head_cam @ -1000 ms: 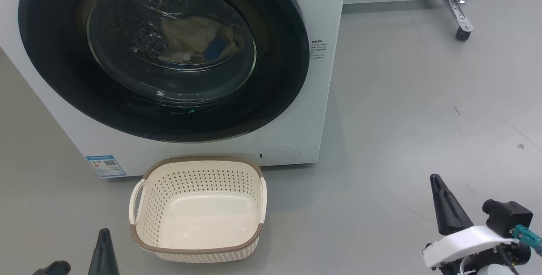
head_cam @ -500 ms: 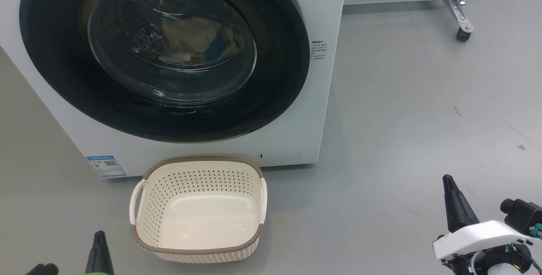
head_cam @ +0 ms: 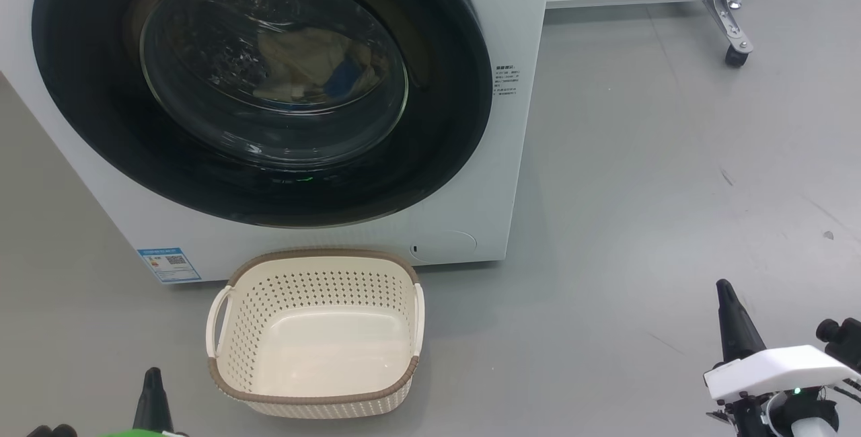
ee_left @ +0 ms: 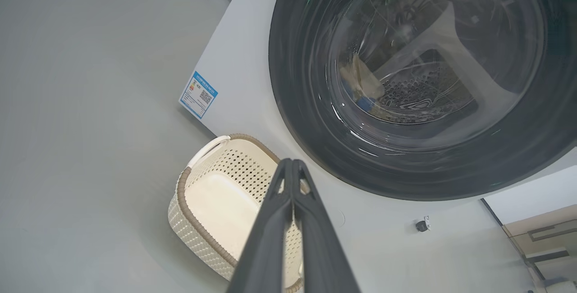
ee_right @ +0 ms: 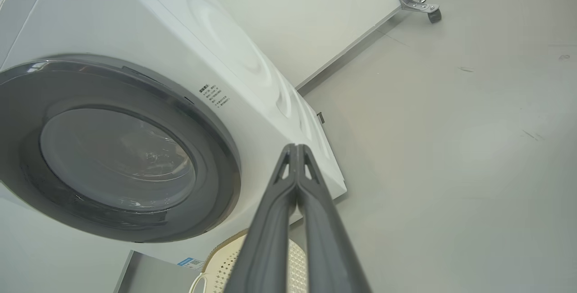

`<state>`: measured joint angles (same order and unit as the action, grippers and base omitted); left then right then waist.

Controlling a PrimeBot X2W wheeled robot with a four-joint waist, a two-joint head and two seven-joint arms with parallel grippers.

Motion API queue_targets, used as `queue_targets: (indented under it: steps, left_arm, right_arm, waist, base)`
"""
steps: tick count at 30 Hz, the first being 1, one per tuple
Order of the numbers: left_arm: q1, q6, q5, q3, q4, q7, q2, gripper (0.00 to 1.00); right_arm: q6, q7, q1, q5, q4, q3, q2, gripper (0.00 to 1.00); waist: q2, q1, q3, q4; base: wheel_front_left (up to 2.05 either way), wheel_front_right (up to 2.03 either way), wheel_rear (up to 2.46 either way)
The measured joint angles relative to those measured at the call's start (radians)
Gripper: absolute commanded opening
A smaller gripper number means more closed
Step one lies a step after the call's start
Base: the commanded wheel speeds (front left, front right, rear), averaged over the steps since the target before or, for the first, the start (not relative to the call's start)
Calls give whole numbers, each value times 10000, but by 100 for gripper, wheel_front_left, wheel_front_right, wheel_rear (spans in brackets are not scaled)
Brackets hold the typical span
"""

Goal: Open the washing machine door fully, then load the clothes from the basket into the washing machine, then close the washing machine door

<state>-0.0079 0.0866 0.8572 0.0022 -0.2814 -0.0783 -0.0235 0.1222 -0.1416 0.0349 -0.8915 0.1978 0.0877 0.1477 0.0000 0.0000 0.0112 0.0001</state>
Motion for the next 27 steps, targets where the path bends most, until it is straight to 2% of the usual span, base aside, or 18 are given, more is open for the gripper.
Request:
queue_targets:
  steps: [27]
  left_arm:
    - [-292, 167, 3275, 387, 6, 863, -8, 0]
  right_arm:
    - [-2, 802, -366, -3507, 274, -571, -203, 0]
  waist:
    - [0, 0, -36, 2]
  base:
    - [0, 0, 0]
